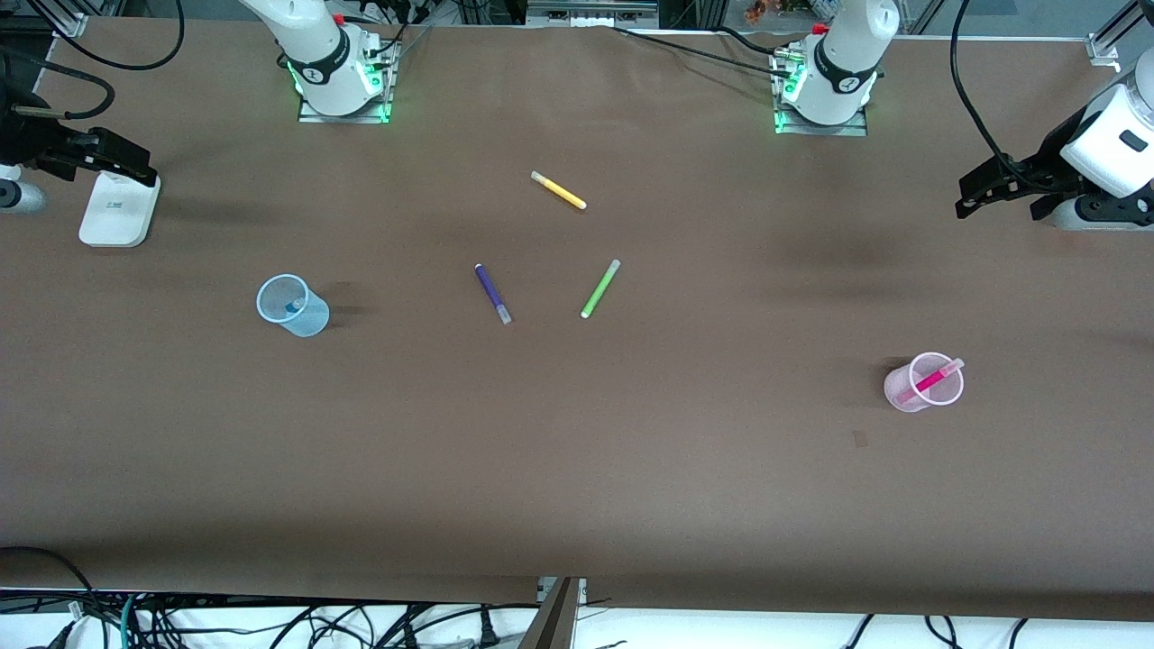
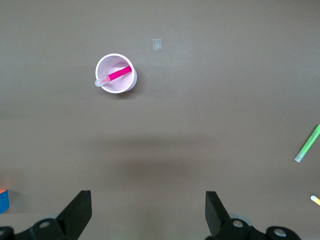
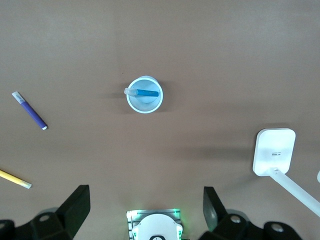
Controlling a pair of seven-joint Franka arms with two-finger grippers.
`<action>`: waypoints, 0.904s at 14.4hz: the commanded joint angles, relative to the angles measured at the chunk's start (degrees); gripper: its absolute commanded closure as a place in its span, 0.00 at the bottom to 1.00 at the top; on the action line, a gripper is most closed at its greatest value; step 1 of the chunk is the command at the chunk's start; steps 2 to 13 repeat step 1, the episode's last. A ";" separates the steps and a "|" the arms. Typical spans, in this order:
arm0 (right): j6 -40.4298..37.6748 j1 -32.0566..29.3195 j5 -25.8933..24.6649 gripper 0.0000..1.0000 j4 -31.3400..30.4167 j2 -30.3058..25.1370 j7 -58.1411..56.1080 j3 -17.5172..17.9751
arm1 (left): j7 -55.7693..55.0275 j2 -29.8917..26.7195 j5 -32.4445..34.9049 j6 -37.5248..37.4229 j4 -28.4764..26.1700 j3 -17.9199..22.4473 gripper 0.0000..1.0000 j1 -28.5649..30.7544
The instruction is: Place pink and blue markers in matching cups
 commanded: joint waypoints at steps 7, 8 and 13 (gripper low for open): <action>-0.57 -0.53 1.21 0.00 0.81 0.19 0.92 0.27 | 0.14 1.15 0.80 -0.93 1.46 0.28 0.00 -0.63; -0.57 -0.53 1.21 0.00 0.81 0.19 0.92 0.27 | 0.14 1.15 0.80 -0.93 1.46 0.28 0.00 -0.63; -0.57 -0.53 1.21 0.00 0.81 0.19 0.92 0.27 | 0.14 1.15 0.80 -0.93 1.46 0.28 0.00 -0.63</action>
